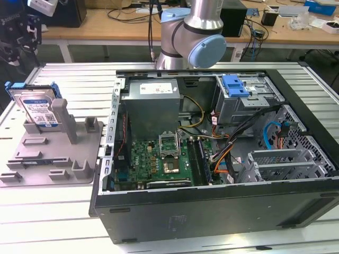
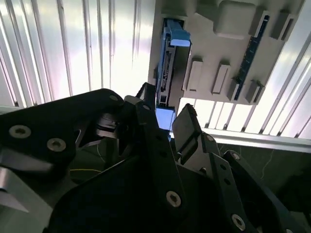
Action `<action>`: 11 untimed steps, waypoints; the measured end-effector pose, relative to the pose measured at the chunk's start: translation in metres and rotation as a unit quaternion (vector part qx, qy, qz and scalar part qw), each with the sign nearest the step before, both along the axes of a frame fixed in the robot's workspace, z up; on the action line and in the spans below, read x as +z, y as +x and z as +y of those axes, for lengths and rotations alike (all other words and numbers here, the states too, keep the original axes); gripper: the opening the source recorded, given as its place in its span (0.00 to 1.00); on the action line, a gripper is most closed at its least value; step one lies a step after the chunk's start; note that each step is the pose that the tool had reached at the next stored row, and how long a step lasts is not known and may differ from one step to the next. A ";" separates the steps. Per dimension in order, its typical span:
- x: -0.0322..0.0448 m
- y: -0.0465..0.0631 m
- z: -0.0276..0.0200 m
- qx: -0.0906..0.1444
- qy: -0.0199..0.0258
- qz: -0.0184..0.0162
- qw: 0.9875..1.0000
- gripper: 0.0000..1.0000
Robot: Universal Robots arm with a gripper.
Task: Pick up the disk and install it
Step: 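Pick up the disk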
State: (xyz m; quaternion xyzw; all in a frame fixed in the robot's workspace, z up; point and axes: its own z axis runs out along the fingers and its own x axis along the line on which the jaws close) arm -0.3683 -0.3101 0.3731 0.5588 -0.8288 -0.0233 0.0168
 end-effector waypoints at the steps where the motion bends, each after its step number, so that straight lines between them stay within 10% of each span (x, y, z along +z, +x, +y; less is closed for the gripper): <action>1: -0.0001 0.000 0.0000 0.012 0.000 0.000 1.000 0.42; 11: -0.0006 0.000 0.0000 0.133 -0.001 0.000 0.991 0.42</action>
